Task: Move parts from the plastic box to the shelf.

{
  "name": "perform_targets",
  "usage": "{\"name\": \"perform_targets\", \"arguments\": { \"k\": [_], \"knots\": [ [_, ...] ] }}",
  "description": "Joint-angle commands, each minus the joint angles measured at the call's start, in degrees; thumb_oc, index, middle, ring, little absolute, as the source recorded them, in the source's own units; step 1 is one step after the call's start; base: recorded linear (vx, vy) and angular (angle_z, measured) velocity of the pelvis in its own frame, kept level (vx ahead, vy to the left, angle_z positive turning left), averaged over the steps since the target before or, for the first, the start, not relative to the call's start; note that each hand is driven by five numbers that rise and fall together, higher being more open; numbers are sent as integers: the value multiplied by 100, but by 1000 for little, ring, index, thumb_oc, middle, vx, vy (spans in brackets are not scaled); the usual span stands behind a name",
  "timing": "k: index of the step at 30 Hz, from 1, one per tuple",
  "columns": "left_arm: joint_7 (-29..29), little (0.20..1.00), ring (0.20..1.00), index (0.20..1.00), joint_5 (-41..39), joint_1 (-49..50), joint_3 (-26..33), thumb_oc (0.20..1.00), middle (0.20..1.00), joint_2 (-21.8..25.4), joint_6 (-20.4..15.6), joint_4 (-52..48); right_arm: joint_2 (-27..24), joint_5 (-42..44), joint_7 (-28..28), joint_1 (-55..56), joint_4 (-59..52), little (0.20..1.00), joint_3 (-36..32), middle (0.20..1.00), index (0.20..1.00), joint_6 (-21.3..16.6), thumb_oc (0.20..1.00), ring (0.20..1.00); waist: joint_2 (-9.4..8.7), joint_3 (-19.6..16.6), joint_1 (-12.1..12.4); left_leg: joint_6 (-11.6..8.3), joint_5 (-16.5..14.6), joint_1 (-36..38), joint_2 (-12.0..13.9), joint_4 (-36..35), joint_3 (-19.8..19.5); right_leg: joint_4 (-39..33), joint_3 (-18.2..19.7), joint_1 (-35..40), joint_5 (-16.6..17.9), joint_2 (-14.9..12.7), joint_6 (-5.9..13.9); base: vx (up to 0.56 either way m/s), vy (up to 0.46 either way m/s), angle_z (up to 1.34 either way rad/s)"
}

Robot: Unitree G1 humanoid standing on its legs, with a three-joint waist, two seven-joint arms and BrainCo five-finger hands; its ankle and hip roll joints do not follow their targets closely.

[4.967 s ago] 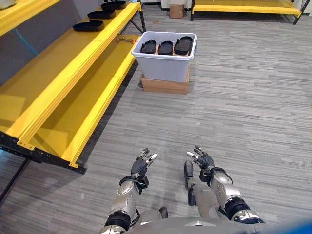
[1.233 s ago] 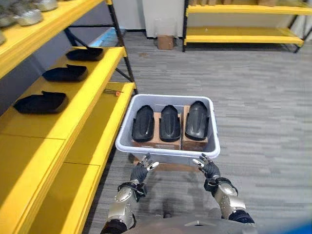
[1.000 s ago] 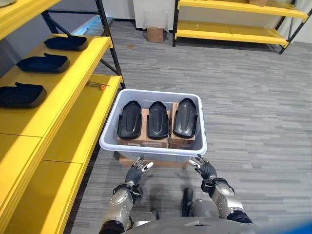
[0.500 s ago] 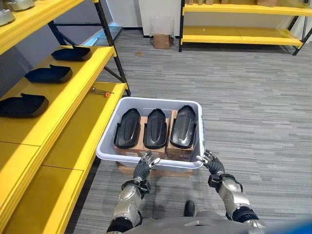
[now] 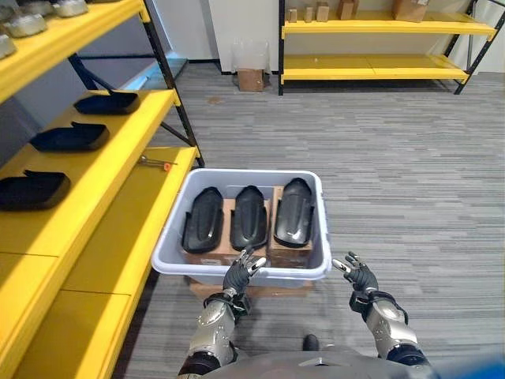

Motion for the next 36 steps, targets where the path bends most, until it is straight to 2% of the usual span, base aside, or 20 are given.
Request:
{"name": "perform_targets", "arguments": {
  "k": [1, 5, 14, 15, 17, 21, 23, 24, 26, 27, 31, 34, 36],
  "knots": [
    [-135, 1000, 1000, 1000, -76, 63, -142, 1000, 1000, 112, -252, -441, 387, 50, 102, -254, -304, 1000, -46, 1000, 1000, -254, 1000, 1000, -8, -4, 179, 338, 173, 187, -253, -94, 104, 231, 293, 147, 77, -683, -22, 26, 236, -20],
    [-107, 1000, 1000, 1000, -95, -87, -221, 1000, 1000, 313, -315, -561, 549, 61, 183, -287, -505, 1000, 105, 1000, 1000, -237, 1000, 1000, 80, 29, 149, 331, 160, 266, -447, -94, 123, 41, 145, 97, 93, -922, 14, 56, 200, 0],
    [-81, 1000, 1000, 1000, -225, -343, -264, 1000, 1000, 542, -329, -1031, 444, -120, 111, -515, -1379, 1000, 725, 1000, 1000, -156, 1000, 1000, 133, 191, 55, 335, 160, 359, -447, -94, 168, -10, 94, 70, 39, -878, 90, 34, 17, -2],
    [-79, 1000, 1000, 1000, -263, -379, -300, 1000, 1000, 559, -310, -1285, 201, -348, -121, -810, -2102, 1000, 1053, 1000, 1000, -81, 1000, 1000, 123, 335, 5, 346, 143, 378, -407, -94, 178, -10, 73, 43, 13, -811, 109, 20, -75, -28],
    [5, 1000, 1000, 1000, -201, -607, -634, 1000, 1000, 633, -314, -1678, -39, -672, -509, -1582, -2402, 1000, 1391, 1000, 1000, -33, 1000, 1000, 90, 703, 11, 349, 138, 384, -335, -94, 216, -10, 12, 35, -27, -705, 127, -72, -111, -25],
    [122, 1000, 1000, 1000, -367, -967, -880, 1000, 1000, 524, -307, -2169, -116, -756, -879, -2526, -2309, 1000, 1578, 1000, 1000, -7, 1000, 1000, 51, 1337, 59, 318, 191, 281, -287, -94, 202, -10, -84, -11, 28, -619, 149, -156, -74, -1],
    [147, 1000, 1000, 1000, -395, -1037, -882, 1000, 1000, 485, -302, -2227, -121, -745, -946, -2695, -2284, 1000, 1617, 1000, 1000, 6, 1000, 1000, 40, 1481, 67, 307, 201, 275, -274, -94, 201, -10, -98, -3, 37, -607, 148, -124, -56, 4],
    [233, 1000, 1000, 1000, -502, -1263, -934, 1000, 1000, 372, -310, -2483, -61, -673, -1099, -3126, -2236, 1000, 1628, 1000, 1000, 51, 1000, 1000, 20, 1833, 88, 273, 234, 211, -246, -85, 179, -10, -156, -37, 77, -592, 157, -135, -65, 5],
    [269, 1000, 1000, 1000, -502, -1349, -959, 1000, 1000, 353, -324, -2539, -65, -659, -1143, -3301, -2139, 1000, 1639, 1000, 1000, 46, 1000, 1000, 19, 1972, 96, 257, 247, 171, -241, -68, 167, -10, -178, -50, 96, -596, 156, -150, -55, 2],
    [325, 1000, 1000, 1000, -520, -1538, -1002, 1000, 1000, 284, -347, -2660, -75, -581, -1286, -3746, -1866, 1000, 1606, 1000, 1000, 36, 1000, 1000, 32, 2232, 119, 231, 286, 76, -225, -46, 127, -10, -206, -95, 134, -595, 148, -123, -42, 3],
    [434, 1000, 1000, 1000, -510, -1735, -1022, 1000, 1000, 264, -403, -2784, -165, -486, -1476, -4338, -1365, 1000, 1578, 1000, 1000, -69, 1000, 1000, 96, 2232, 203, 186, 352, -320, -183, -48, 63, 12, -253, -468, 180, -589, 137, -78, -31, 9],
    [373, 1000, 1000, 1000, -885, -1681, -988, 1000, 1000, -103, -313, -2676, -303, -295, -1670, -4795, -841, 1000, 1438, 1000, 1000, -181, 1000, 1000, 198, 2232, 282, 133, 332, -518, -150, -62, 26, 0, -302, -619, 167, -612, 136, -9, -20, -2],
    [368, 1000, 1000, 1000, -955, -1729, -1012, 1000, 1000, -132, -289, -2644, -404, -261, -1745, -4984, -714, 1000, 1433, 1000, 1000, -247, 1000, 1000, 250, 2232, 304, 116, 346, -667, -148, -48, -2, 18, -302, -737, 188, -626, 134, -9, -6, 2]
  ]
}}
